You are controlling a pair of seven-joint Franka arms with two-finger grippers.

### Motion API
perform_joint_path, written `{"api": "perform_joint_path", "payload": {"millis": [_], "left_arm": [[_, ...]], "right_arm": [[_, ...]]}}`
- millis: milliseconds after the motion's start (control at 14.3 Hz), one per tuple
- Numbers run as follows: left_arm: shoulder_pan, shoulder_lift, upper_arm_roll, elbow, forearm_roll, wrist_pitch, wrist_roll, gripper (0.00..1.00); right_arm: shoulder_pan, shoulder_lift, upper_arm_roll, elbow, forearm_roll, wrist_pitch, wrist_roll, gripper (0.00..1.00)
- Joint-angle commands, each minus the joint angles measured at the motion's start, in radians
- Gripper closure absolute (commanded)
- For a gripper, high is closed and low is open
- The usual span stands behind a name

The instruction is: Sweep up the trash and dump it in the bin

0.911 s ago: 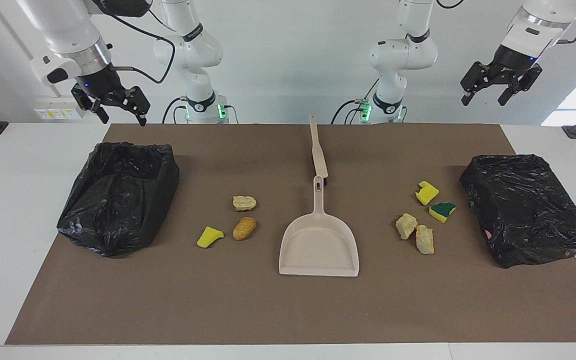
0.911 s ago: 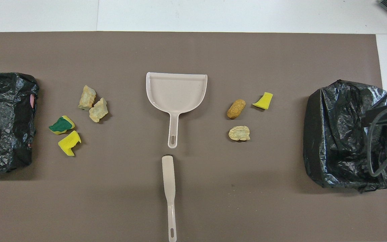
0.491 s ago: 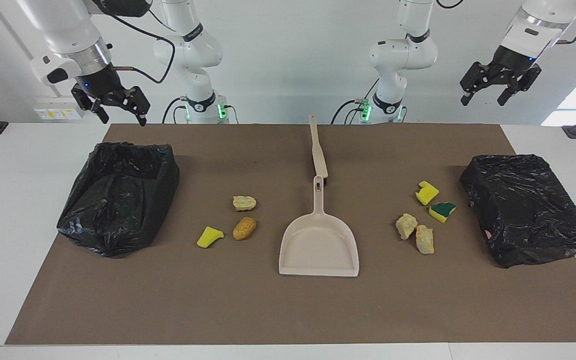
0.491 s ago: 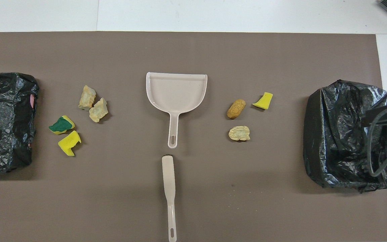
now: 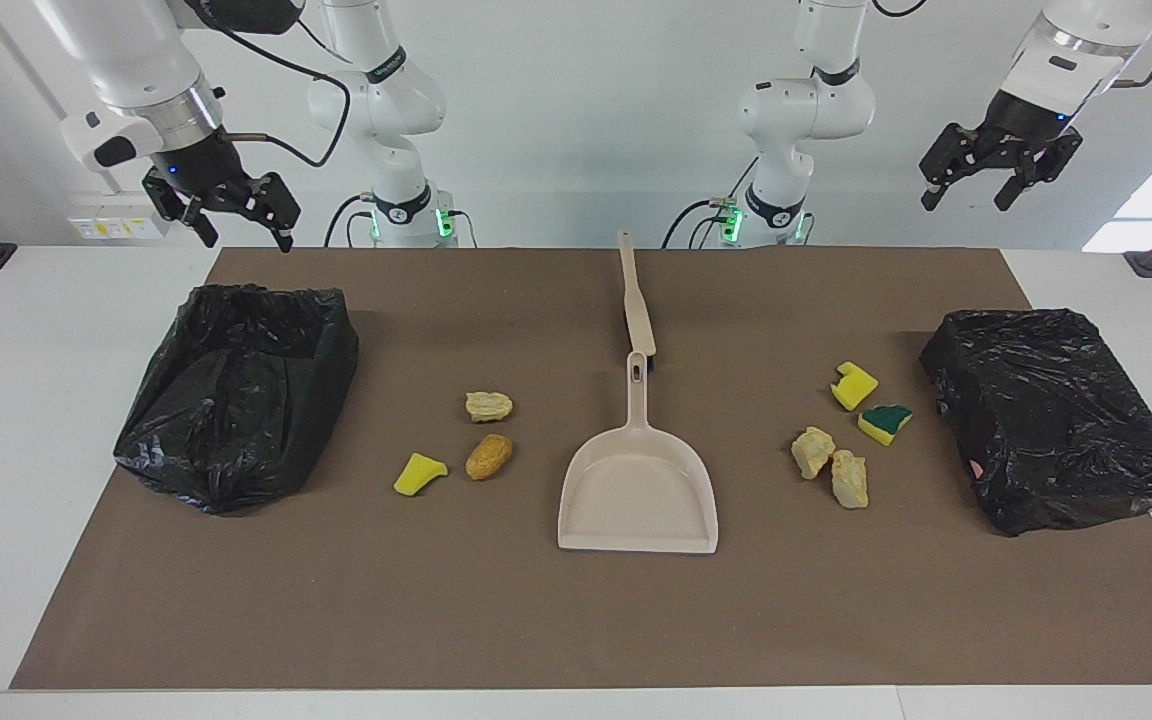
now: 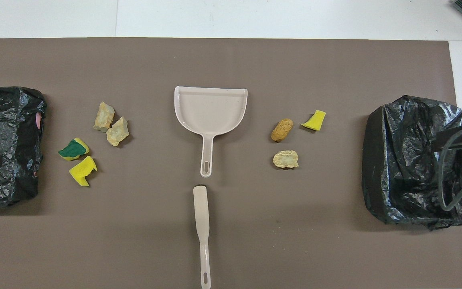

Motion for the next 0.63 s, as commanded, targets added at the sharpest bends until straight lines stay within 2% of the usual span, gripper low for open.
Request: {"api": "perform_joint_path", "payload": {"millis": [0,561], "left_arm": [[-0.004,-0.027,0.001,-0.031,-0.013,0.013,-0.003,0.00],[-0.005,-0.024,0.001,-0.031,-0.015,0.048,-0.006,0.00]], "right_arm": [[-0.006,-0.009,0.003,-0.010,0.016,0.012,0.018,0.00],[-0.006,-0.009,0.002,-0.010,0.016,0.012,0.018,0.00]]}}
